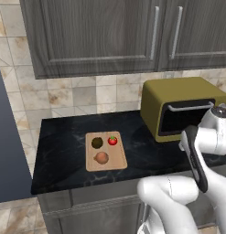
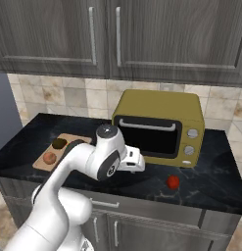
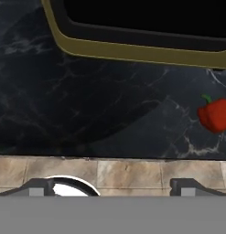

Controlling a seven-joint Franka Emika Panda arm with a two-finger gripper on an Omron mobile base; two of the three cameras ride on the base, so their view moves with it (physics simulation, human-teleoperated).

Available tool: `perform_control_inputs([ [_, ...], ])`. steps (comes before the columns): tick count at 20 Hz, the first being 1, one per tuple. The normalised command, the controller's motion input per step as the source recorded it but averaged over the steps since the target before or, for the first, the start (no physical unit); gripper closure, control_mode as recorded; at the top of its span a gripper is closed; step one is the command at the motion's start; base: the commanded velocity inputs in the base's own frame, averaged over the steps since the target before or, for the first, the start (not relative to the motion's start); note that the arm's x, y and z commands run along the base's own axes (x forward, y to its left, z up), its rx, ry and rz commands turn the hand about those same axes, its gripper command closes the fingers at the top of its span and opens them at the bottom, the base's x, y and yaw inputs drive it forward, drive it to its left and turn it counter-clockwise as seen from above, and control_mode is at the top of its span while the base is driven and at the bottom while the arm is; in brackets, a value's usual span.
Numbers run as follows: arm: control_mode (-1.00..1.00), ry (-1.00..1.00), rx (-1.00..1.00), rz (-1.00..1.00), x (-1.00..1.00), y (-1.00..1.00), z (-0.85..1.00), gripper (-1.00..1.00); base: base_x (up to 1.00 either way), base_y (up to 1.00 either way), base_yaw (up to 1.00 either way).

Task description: Place the avocado, onion, tomato, and bell pepper on the cutting board.

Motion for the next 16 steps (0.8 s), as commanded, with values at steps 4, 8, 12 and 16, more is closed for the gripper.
perform_control_inputs([
  [4, -1.00, 0.01, 0.00, 0.00, 0.01, -0.73, 0.00, -1.00, 0.00, 0.00, 0.00],
  [8, -1.00, 0.06, 0.00, -0.06, 0.09, -0.63, 0.00, -1.00, 0.00, 0.00, 0.00],
  [12, -1.00, 0.09, 0.00, -0.09, 0.18, -0.57, 0.01, -1.00, 0.00, 0.00, 0.00],
  [16, -1.00, 0.02, 0.00, -0.01, 0.23, -0.31, 0.00, -1.00, 0.00, 0.00, 0.00],
])
